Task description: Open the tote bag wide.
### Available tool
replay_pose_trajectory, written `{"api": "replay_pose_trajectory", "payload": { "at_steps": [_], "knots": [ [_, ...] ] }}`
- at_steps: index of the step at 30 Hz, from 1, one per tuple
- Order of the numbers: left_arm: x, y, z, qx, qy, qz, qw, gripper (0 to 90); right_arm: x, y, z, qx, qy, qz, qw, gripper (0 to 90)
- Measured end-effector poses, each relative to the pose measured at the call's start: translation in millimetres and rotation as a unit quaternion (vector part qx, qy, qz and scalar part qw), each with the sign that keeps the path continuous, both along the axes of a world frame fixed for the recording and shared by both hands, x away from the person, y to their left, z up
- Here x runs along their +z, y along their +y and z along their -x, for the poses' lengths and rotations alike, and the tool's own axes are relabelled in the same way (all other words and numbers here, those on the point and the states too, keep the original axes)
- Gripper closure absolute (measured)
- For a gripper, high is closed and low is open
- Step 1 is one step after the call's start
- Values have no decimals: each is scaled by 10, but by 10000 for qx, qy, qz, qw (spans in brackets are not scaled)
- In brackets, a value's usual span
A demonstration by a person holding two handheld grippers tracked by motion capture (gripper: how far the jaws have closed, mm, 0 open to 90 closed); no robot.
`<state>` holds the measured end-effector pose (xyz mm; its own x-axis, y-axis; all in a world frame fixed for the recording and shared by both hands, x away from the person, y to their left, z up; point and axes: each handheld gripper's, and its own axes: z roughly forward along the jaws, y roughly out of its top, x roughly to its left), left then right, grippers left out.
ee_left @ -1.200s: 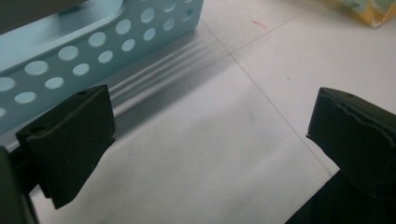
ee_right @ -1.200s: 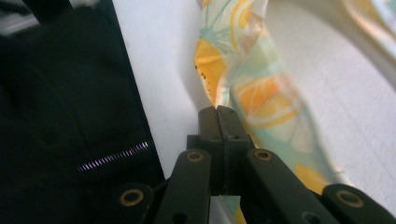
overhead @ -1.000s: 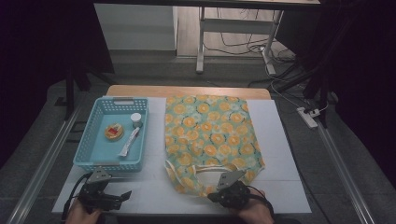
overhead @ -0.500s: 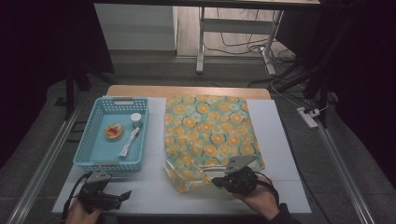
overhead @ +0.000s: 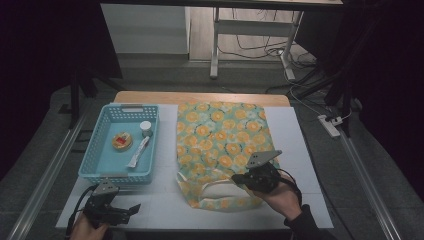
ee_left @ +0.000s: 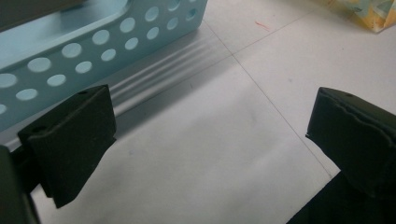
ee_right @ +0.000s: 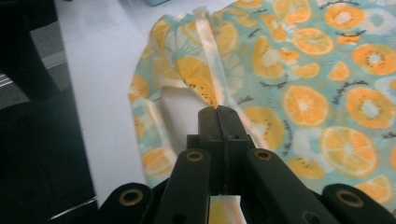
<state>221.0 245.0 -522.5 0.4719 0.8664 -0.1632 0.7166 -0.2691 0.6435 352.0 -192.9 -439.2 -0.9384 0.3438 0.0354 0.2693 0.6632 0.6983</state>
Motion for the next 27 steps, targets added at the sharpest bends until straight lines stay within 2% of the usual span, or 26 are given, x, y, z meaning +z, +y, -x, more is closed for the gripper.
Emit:
{"api": "replay_pose_trajectory", "payload": {
  "at_steps": [1,8,18,23,27],
  "knots": [
    [0,1,1,5,1,6,10000,17,0,0,0,0,0,0,10000,900],
    [2,15,1,43,-5,44,10000,14,2,44,-301,-178,23,-54,9998,900],
    [9,27,-4,112,-20,78,9999,7,4,93,-611,-414,-49,-133,9990,900],
    [10,30,-25,165,-110,31,9998,4,14,118,-735,-522,-108,-160,9984,900],
    [6,36,-43,173,-168,29,9997,2,48,159,-895,-656,-213,-224,9974,900]
  ]
}}
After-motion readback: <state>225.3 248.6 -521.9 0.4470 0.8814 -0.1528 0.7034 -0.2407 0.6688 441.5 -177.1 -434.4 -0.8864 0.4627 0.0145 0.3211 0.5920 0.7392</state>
